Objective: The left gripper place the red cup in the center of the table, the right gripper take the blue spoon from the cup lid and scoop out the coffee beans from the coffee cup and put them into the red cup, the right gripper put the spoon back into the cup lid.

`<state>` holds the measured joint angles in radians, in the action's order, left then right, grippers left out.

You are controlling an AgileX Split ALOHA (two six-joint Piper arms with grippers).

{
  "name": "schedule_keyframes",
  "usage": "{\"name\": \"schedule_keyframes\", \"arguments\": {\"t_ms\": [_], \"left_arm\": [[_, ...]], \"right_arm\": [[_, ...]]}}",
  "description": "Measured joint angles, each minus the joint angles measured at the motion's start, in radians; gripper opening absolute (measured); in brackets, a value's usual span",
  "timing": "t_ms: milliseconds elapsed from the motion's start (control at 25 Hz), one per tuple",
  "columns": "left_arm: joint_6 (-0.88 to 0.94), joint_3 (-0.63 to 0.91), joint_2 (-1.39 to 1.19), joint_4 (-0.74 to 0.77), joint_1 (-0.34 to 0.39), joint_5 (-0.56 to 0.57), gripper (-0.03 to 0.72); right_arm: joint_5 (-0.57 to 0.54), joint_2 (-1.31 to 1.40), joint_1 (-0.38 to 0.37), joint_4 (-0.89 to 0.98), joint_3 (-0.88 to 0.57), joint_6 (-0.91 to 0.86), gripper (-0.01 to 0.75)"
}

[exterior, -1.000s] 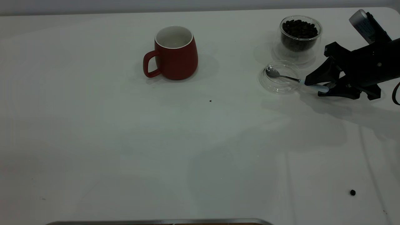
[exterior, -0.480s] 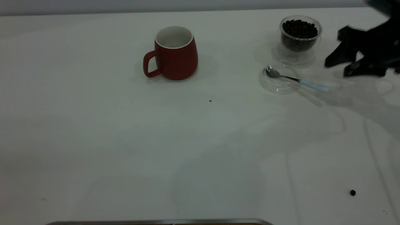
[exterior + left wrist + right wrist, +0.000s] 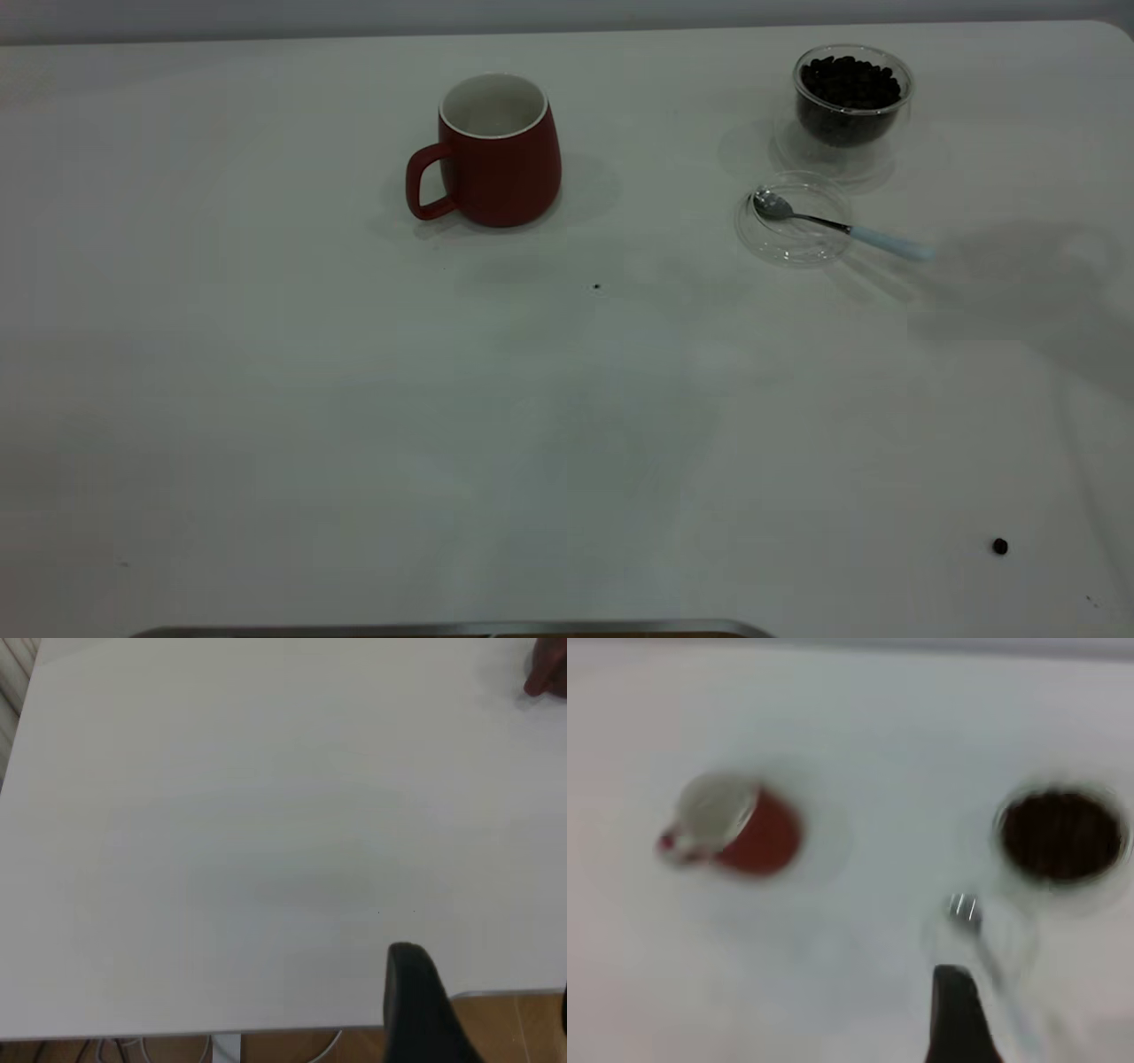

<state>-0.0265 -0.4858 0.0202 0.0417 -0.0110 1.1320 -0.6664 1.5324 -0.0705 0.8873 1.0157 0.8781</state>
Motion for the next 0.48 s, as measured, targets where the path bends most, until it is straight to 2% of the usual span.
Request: {"name": "schedule_keyframes", "arguments": {"t_ms": [120,240,360,480], "left_arm": [[0.000,0.000,0.000,0.000,0.000,0.000,0.444],[-0.001,0.000,0.000,0.000,0.000,0.000,0.444],[-0.001,0.000,0.000,0.000,0.000,0.000,0.444],[-0.001,0.000,0.000,0.000,0.000,0.000,0.444]], "right_arm": [[-0.233,-0.185,0.001,-0.284,-0.001,-0.299,0.519],[-0.402,-0.359,0.001,-0.534,-0.038,-0.530,0.511],[-0.449,-0.520,0.001,-0.708,-0.149,-0.689,0.507],[-0.456,-0.652,0.001,-0.795,-0.307,-0.813,0.506]]}}
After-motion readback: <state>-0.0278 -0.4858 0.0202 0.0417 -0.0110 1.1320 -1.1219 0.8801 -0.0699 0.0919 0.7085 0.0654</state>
